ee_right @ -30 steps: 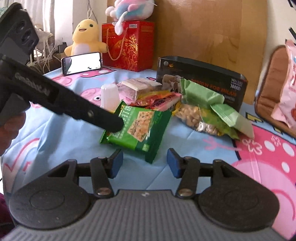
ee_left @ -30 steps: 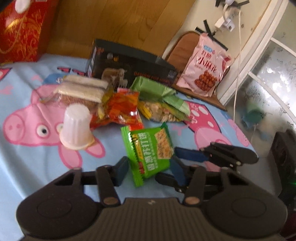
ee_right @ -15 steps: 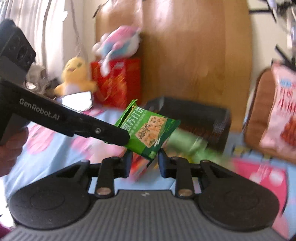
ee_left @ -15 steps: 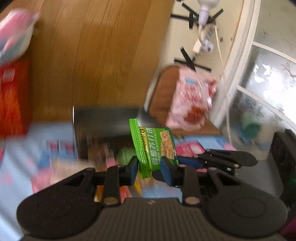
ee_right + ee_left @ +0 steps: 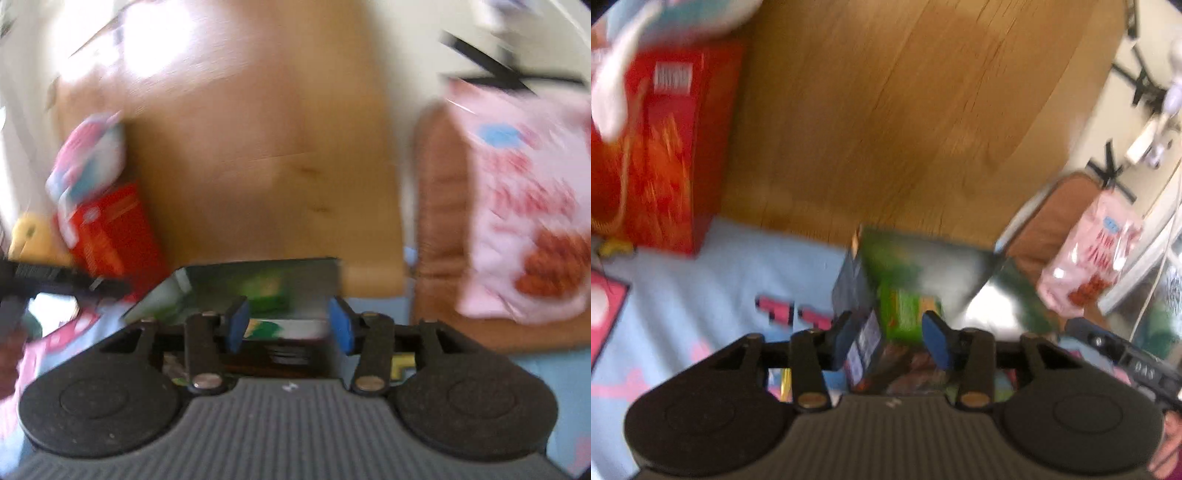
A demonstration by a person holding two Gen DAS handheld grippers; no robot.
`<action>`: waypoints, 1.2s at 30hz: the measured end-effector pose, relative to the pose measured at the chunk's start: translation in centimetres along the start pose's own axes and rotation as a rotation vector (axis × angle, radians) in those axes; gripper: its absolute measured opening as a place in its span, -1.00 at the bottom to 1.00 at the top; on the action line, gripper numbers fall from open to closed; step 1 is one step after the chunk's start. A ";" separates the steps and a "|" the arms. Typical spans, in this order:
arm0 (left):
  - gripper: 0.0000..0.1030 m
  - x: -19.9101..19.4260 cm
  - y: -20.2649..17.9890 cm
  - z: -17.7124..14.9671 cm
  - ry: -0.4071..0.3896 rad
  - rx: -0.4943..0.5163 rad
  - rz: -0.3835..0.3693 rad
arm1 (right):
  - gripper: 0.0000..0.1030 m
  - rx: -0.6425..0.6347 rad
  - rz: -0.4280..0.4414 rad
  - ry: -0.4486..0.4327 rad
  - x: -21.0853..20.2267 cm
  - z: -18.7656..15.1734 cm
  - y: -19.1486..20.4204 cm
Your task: Organize snacks
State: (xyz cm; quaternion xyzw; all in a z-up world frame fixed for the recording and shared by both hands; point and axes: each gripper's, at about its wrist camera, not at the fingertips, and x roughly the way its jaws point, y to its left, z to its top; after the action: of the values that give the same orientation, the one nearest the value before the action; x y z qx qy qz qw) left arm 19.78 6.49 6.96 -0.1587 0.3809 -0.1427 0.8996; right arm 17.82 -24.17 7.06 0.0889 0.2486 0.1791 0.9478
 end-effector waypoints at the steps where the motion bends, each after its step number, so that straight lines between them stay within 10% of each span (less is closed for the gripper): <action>1: -0.35 0.2 -0.3 -0.2 -0.003 0.007 -0.006 | -0.02 0.040 0.003 0.017 0.3 -0.4 -0.8; 11: -0.51 4.3 -0.9 2.4 -0.041 0.113 0.157 | 0.03 0.063 0.032 0.078 2.4 -2.6 1.2; 17: -0.05 0.5 0.8 1.4 -0.068 0.082 0.069 | 0.05 0.046 0.029 0.057 0.8 -2.6 1.1; 24: -0.16 -1.0 4.4 -2.9 0.036 0.006 0.051 | 0.09 0.234 0.047 0.138 0.0 -4.8 -2.6; 25: -0.38 -0.6 4.7 -3.5 0.081 -0.027 0.031 | 0.08 0.236 0.079 0.158 0.2 -5.1 -2.2; 36: -0.23 -5.4 3.5 -8.4 0.081 -0.046 -0.030 | 0.07 0.109 0.095 0.205 -3.7 -8.7 2.0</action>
State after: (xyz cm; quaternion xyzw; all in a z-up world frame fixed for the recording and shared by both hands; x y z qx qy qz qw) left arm 10.48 10.21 3.47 -0.1791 0.4177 -0.1539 0.8774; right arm 9.85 -23.01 1.76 0.1331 0.3491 0.2184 0.9015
